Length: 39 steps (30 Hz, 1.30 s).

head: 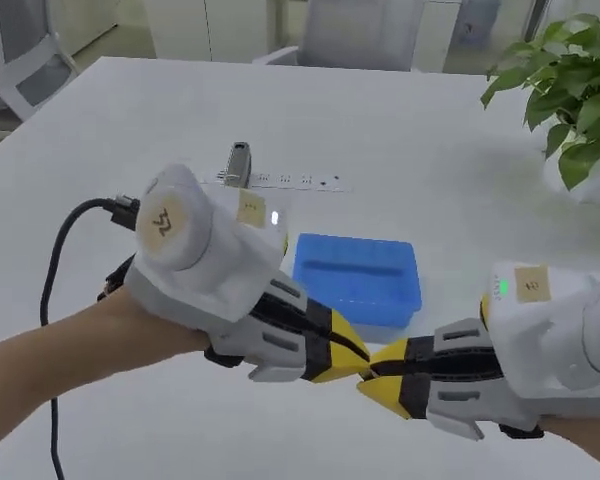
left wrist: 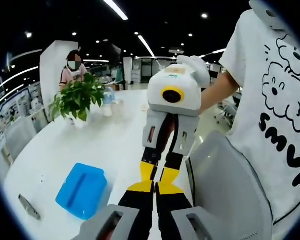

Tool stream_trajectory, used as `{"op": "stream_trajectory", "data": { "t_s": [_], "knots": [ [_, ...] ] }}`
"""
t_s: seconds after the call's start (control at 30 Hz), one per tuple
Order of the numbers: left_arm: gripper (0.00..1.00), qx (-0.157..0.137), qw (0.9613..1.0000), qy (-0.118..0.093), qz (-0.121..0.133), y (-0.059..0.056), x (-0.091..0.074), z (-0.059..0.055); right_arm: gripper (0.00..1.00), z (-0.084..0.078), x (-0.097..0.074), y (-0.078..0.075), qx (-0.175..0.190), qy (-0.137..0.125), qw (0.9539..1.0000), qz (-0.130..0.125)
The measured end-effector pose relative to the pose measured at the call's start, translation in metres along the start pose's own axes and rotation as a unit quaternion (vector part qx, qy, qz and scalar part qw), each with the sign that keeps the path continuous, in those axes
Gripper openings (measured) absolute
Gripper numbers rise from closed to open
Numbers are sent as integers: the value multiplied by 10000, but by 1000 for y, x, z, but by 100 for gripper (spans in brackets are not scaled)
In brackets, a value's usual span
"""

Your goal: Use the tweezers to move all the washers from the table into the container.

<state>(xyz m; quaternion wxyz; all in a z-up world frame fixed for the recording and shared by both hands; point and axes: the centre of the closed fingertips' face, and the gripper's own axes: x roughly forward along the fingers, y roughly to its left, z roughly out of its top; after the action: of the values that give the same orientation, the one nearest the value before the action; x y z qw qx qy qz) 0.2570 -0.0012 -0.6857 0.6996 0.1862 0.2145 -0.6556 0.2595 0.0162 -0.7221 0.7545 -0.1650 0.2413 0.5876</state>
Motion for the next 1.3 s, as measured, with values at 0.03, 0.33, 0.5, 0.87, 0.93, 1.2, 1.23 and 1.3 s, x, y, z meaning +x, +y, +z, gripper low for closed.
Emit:
{"op": "stream_trajectory", "data": {
  "t_s": [0.03,0.33,0.5,0.87,0.93,1.2,1.23,1.3],
  "knots": [
    [0,15,10000,4,-42,1,0,1,6,-2,1,-1,116,1,9999,-49],
    [0,197,9992,98,-327,0,4,7,11,-22,15,-3,293,-31,9994,-194],
    [0,242,9988,160,-398,3,5,6,12,-33,19,-7,356,65,9992,-180],
    [0,494,9973,531,-77,20,12,-23,5,-56,21,-27,-99,612,9979,-204],
    [0,491,9972,556,-30,22,13,-28,5,-60,20,-31,-297,715,9967,-255],
    [0,241,9974,665,151,30,17,-50,2,-70,21,-36,-1062,1073,9879,-357],
    [0,120,9976,670,137,30,17,-53,2,-71,22,-37,-1151,1105,9865,-364],
    [0,-108,9975,681,129,30,18,-57,2,-73,24,-36,-1182,1147,9858,-338]
  ]
}}
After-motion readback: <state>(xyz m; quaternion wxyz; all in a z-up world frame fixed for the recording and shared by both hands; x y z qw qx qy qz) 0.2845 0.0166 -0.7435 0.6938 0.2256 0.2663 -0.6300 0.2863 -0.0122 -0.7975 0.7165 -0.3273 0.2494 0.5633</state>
